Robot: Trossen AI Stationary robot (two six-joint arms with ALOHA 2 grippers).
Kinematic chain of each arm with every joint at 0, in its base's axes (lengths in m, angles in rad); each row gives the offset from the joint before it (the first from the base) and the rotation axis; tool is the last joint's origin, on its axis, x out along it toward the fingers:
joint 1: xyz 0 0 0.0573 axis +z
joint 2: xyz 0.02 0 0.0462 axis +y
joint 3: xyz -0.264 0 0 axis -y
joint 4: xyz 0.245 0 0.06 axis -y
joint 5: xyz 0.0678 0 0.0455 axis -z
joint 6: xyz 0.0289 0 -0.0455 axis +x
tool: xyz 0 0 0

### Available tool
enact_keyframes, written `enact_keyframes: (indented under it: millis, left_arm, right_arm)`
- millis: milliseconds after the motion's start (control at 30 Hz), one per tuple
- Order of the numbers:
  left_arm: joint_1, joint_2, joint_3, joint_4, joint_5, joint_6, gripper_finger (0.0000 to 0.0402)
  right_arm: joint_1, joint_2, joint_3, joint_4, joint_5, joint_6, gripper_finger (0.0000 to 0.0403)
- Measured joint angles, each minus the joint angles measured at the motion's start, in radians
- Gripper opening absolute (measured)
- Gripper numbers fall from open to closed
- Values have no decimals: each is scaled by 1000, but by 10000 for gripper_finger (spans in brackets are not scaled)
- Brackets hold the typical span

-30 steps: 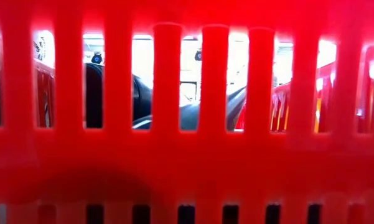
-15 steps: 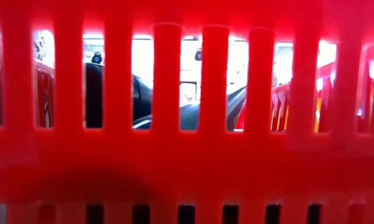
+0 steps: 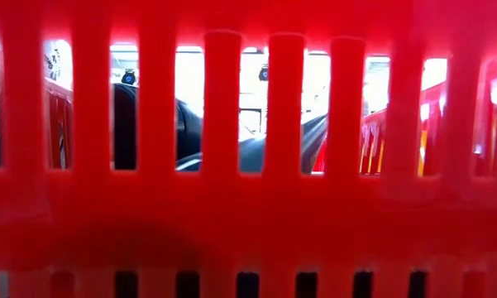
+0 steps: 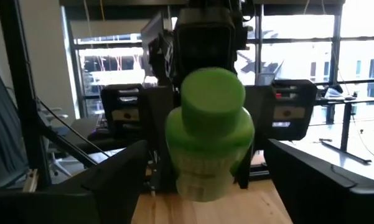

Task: Pick & Place Travel size toiletries
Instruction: Put the green shampoo into the green bin

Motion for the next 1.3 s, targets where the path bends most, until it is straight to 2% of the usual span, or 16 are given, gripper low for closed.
enact_keyframes:
  millis: [400,900,1300]
  left_arm:
    - [0,0,0,7,-2,0,184]
    - [-18,55,1,82,-16,-10,184]
    - [-18,55,1,81,-17,-9,183]
  right_arm:
    - [0,4,0,31,-45,-8,243]
    - [1,4,0,21,-48,-10,229]
    - [0,3,0,6,-42,-11,159]
